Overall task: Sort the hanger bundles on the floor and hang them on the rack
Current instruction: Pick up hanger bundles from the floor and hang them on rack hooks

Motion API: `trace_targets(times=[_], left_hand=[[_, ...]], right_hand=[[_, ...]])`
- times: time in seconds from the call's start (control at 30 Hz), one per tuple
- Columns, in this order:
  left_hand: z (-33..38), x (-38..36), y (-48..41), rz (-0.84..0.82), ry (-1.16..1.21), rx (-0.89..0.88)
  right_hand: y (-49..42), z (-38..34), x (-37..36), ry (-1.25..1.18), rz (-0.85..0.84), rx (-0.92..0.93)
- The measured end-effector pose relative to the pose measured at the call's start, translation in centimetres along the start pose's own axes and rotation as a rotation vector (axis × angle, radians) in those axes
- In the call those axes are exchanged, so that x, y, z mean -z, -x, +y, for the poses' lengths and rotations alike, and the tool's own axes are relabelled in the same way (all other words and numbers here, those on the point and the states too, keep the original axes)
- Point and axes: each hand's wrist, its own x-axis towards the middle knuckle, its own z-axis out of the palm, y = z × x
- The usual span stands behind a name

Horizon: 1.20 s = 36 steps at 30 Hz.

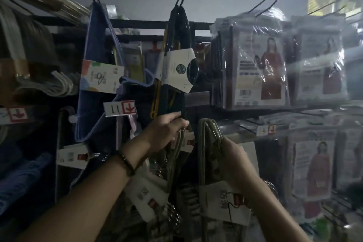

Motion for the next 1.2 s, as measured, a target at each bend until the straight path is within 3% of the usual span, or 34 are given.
trace_targets(times=[0.13,0.27,0.47,1.0,1.13,1.2], left_hand=[[0.5,-0.1,-1.6,0.045,-0.083,-0.033],[-0.1,0.2,-2.0,0.003,0.030,-0.082],[1.0,1.0,-1.9,-0.022,0.026,-0.153],[0.6,0.6,-2.3,0.002,-0.130,-0.229],[0.5,0.0,-2.1,0.015,-0.097,-0.216],[0.6,-0.5,-1.7,0.014,-0.041,-0.181]], right_hand=[[-3.6,1.3,-0.8,0.100,-0.039,0.024],[-6.2,0.9,-1.3,0.025,-0.041,0.067],[-8.8,0.0,-2.4,0.041,0.078,0.172],[-15.7,-0.6,-7.2,0.119,0.131,0.040],[-18.8,-0.3,-10.5,0.171,0.011,-0.010],[-21.2,0.1,-12.0,0.034,-0.075,-0.086]])
